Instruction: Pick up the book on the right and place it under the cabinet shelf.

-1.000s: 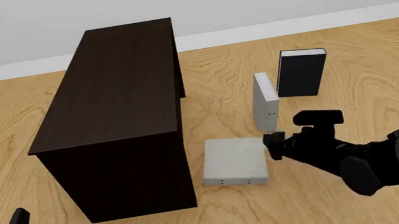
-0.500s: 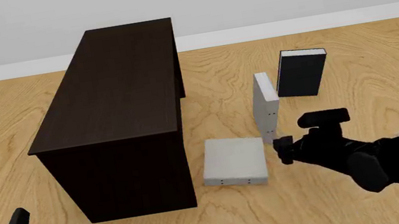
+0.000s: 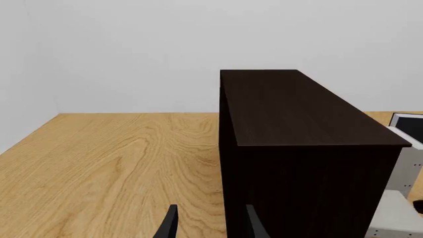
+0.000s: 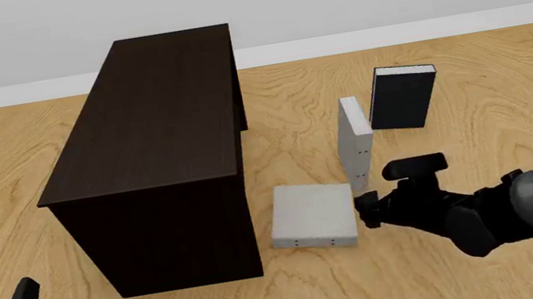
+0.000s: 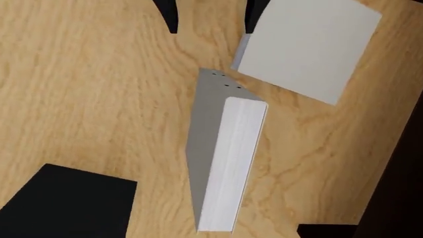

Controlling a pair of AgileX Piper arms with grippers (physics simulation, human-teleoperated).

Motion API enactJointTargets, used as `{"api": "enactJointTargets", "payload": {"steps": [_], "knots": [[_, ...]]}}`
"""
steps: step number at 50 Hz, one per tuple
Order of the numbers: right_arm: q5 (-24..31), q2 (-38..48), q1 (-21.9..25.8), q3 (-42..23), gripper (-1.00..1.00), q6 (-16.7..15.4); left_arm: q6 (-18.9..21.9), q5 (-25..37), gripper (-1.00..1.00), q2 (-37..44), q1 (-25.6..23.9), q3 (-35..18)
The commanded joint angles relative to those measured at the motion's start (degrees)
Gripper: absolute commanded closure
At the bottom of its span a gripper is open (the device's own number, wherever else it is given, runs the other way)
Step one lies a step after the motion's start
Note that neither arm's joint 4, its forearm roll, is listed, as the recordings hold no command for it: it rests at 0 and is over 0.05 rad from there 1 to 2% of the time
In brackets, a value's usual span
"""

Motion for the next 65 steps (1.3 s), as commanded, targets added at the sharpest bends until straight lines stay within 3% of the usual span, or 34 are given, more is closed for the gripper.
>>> {"api": "enactJointTargets", "payload": {"steps": [1, 65], "knots": [[-4.19, 5.34, 3.29, -2.32, -1.00, 4.44, 0.01, 0.04, -1.00, -0.04, -0.08, -0.02], [3.78, 6.59, 18.20, -14.86, -1.00, 6.03, 0.05, -0.09, -1.00, 0.09, -0.08, -0.02]]}}
